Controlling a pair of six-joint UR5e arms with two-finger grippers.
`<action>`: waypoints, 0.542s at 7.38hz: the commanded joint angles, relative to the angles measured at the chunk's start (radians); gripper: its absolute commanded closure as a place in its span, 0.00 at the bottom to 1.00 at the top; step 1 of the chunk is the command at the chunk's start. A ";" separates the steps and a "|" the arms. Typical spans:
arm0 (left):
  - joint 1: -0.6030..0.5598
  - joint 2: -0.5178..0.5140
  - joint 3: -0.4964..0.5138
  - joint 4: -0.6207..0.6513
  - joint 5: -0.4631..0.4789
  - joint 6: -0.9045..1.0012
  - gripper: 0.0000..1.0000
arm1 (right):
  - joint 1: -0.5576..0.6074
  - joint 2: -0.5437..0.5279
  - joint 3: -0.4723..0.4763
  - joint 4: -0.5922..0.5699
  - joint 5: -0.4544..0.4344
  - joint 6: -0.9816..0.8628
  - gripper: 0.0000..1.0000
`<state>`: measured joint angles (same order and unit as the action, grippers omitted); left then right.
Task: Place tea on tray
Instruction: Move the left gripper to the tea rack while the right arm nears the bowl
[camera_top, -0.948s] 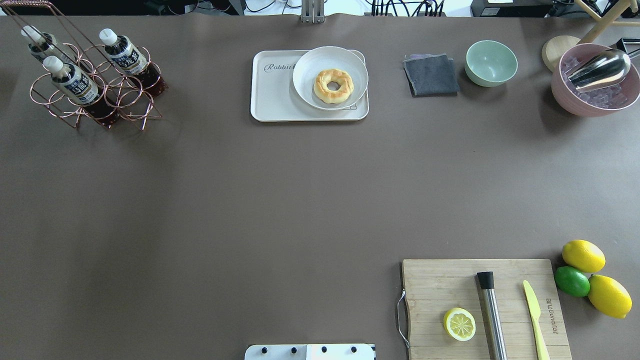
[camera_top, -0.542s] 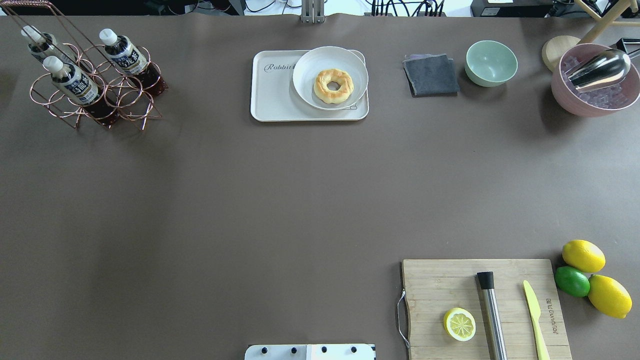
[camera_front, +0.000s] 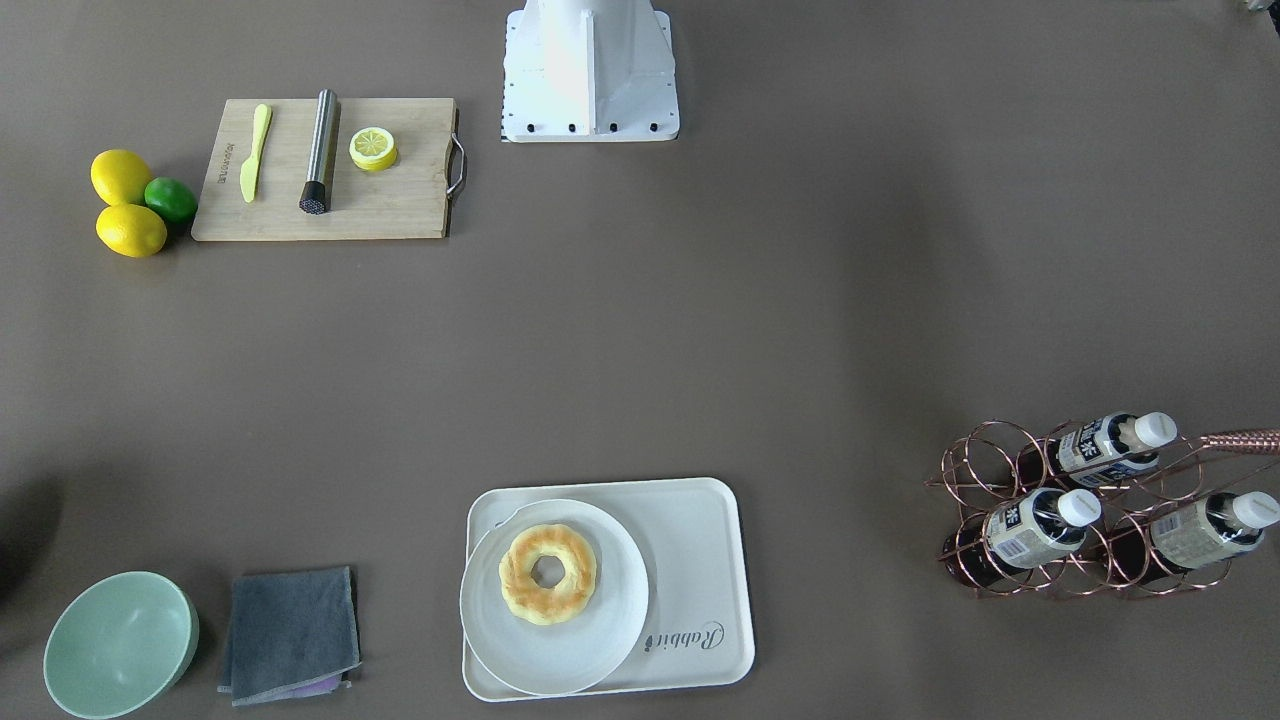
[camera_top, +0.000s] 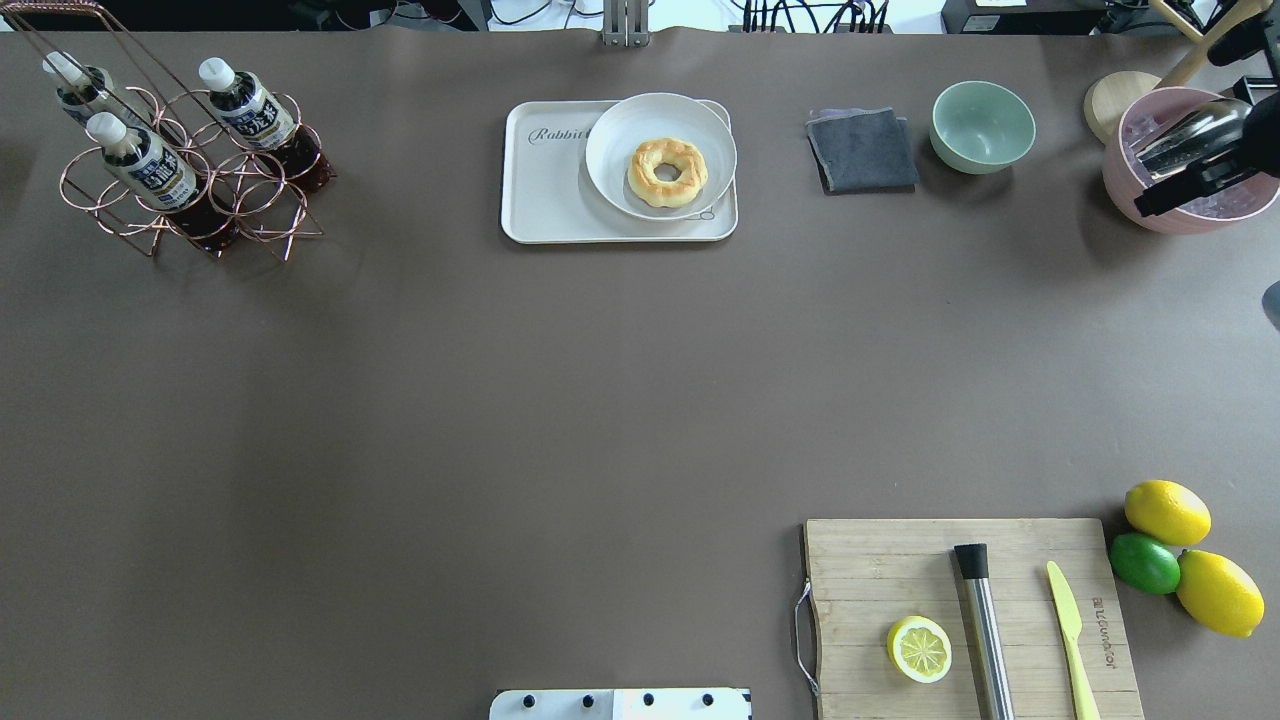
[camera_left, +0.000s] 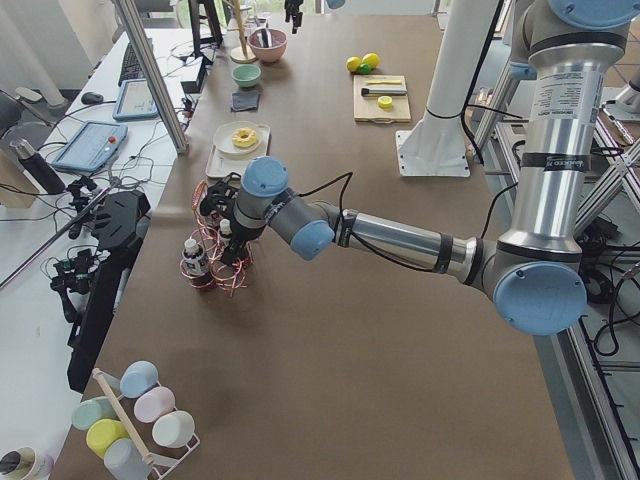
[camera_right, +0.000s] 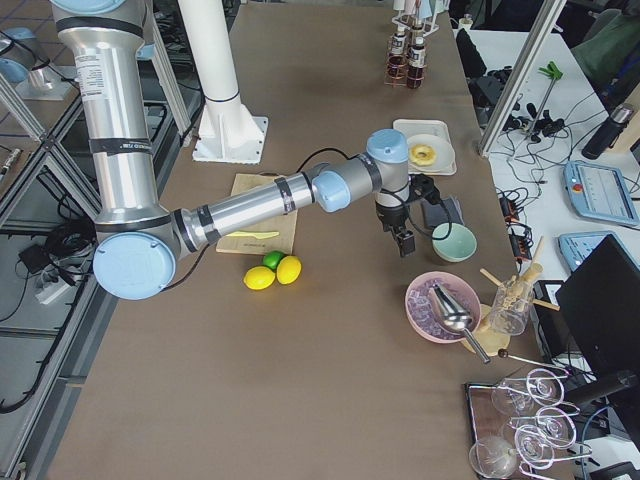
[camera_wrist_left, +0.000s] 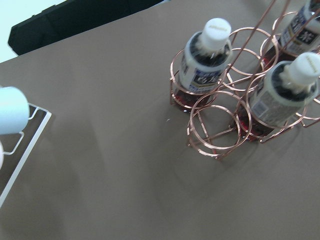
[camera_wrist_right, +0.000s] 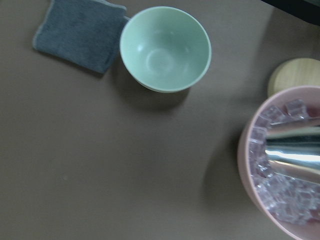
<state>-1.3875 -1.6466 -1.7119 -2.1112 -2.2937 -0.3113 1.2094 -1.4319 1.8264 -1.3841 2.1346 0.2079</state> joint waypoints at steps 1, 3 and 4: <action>0.146 -0.002 0.003 -0.215 0.161 -0.305 0.01 | -0.122 0.045 -0.002 0.186 -0.007 0.200 0.00; 0.160 0.037 0.008 -0.347 0.230 -0.444 0.01 | -0.148 0.048 0.005 0.206 -0.009 0.234 0.00; 0.160 0.059 0.017 -0.439 0.311 -0.530 0.01 | -0.148 0.048 0.005 0.208 -0.009 0.234 0.00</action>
<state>-1.2345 -1.6267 -1.7047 -2.4046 -2.0855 -0.6954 1.0705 -1.3858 1.8282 -1.1876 2.1264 0.4252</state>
